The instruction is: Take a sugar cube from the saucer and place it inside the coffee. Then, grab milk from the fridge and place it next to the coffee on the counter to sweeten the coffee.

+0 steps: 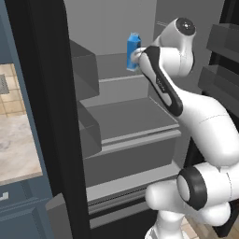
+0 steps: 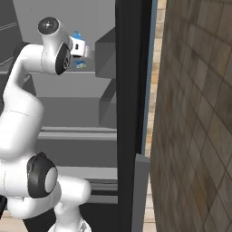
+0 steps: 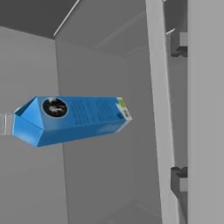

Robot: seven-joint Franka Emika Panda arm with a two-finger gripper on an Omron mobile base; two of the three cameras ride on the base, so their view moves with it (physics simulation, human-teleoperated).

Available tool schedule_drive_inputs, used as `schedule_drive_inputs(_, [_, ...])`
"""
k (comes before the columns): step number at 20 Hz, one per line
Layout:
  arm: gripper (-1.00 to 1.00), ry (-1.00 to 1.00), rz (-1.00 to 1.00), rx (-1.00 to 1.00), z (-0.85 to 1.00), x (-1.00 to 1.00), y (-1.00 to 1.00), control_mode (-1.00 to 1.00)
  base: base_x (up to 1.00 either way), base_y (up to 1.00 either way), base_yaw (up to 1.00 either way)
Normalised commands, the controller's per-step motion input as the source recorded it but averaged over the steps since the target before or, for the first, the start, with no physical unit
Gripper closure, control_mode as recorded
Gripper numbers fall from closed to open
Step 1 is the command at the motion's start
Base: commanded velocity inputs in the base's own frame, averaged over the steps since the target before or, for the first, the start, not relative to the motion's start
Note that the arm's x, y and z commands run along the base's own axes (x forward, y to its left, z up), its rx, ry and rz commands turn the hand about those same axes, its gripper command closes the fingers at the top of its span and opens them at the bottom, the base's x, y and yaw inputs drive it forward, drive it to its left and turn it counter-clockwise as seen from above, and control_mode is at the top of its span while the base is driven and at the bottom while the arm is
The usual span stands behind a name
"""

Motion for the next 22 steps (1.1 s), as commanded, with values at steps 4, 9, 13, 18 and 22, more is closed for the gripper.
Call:
schedule_drive_inputs(4, [-1.0,0.0,0.04,0.0,0.0,0.61,0.0,-1.0,0.0,0.0,0.0])
schedule_drive_inputs(9, [-1.0,0.0,0.01,0.0,0.0,0.5,0.0,-1.0,0.0,0.0,0.0])
schedule_drive_inputs(13, [-1.0,0.0,0.0,0.0,0.0,0.41,0.0,-1.0,0.0,0.0,0.0])
schedule_drive_inputs(18, [-1.0,-0.01,0.0,0.0,-0.02,0.3,0.0,-1.0,0.0,0.0,0.0])
schedule_drive_inputs(22, [-1.0,-0.08,0.0,0.0,-0.11,0.13,0.06,-1.0,0.0,0.0,0.0])
